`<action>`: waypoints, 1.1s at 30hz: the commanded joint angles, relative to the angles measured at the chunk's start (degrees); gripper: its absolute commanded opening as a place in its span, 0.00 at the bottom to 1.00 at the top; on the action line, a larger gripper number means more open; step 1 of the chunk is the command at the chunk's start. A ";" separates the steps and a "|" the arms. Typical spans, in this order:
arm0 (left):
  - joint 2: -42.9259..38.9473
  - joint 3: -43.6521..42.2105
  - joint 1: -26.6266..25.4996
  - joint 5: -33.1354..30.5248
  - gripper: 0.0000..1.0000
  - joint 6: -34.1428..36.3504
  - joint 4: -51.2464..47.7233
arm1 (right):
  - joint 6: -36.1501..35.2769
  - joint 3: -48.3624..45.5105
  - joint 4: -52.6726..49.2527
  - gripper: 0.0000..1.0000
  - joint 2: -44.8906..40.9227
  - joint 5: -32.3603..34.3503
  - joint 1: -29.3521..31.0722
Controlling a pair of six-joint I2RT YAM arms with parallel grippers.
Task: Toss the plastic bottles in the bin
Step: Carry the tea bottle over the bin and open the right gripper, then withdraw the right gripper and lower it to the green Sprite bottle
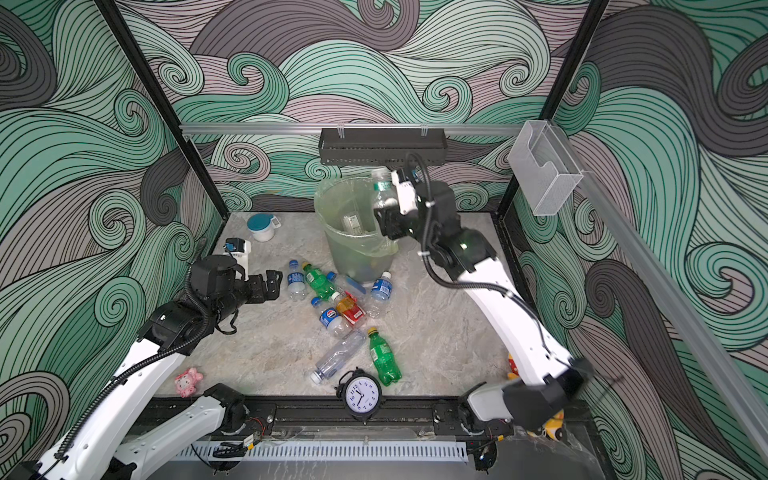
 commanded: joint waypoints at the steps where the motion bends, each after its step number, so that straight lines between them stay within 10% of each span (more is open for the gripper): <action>1: -0.71 1.79 0.30 1.04 0.99 -1.36 -2.80 | -1.06 11.91 -6.42 0.87 9.00 -3.30 -0.33; 20: 2.39 2.30 0.39 2.01 0.99 1.40 -2.22 | 3.40 -23.82 -4.58 0.96 -21.70 -0.14 -0.25; 33: 3.56 2.00 0.39 2.20 0.99 0.62 -1.54 | 13.27 -42.23 -8.11 0.93 -26.74 -7.28 0.66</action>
